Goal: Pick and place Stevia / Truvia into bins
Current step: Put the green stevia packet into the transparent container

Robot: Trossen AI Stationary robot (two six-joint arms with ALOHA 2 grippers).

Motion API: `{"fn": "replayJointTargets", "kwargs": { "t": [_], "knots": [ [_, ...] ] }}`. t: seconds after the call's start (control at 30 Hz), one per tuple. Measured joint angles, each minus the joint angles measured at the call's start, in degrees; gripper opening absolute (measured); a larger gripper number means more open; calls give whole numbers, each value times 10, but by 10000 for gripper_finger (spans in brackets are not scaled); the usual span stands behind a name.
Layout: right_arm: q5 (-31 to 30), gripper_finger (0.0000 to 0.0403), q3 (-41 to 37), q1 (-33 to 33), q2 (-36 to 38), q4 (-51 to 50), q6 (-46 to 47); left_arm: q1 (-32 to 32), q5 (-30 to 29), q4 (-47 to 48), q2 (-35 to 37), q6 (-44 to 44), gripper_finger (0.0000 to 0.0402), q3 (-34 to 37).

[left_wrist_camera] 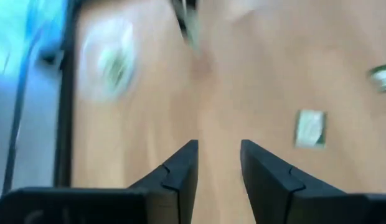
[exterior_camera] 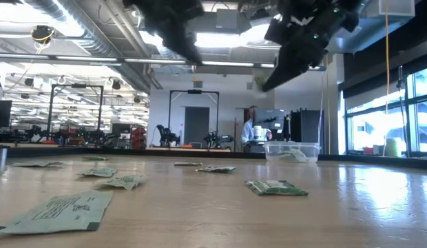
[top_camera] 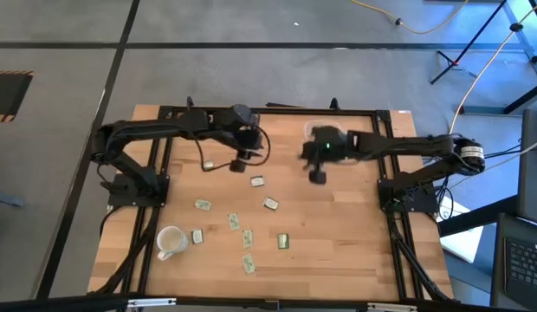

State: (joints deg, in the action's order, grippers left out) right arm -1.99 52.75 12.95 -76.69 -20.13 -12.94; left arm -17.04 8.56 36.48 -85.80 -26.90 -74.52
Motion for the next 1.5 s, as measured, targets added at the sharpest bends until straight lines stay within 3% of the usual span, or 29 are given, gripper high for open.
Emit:
{"fn": "replayJointTargets", "kwargs": {
  "t": [0.2,0.4,0.57,0.83,1.07,1.23,1.5],
  "knots": [
    [-25,2,51,112,0,-113,64,-15,-30,108,20,111,101,0],
    [-24,2,51,227,-26,-146,86,-24,-31,133,20,122,89,0],
    [35,2,50,281,-86,-152,87,-29,-31,133,20,124,86,0],
    [40,8,50,306,-177,-147,69,-30,-31,133,20,124,86,0],
    [13,30,50,306,-190,-136,67,-30,-46,131,19,136,91,2],
    [1,70,50,307,-190,-137,69,-37,-53,123,19,155,106,33],
    [-29,144,73,306,-180,-150,103,-75,-127,109,10,203,113,96]
  ]
}}
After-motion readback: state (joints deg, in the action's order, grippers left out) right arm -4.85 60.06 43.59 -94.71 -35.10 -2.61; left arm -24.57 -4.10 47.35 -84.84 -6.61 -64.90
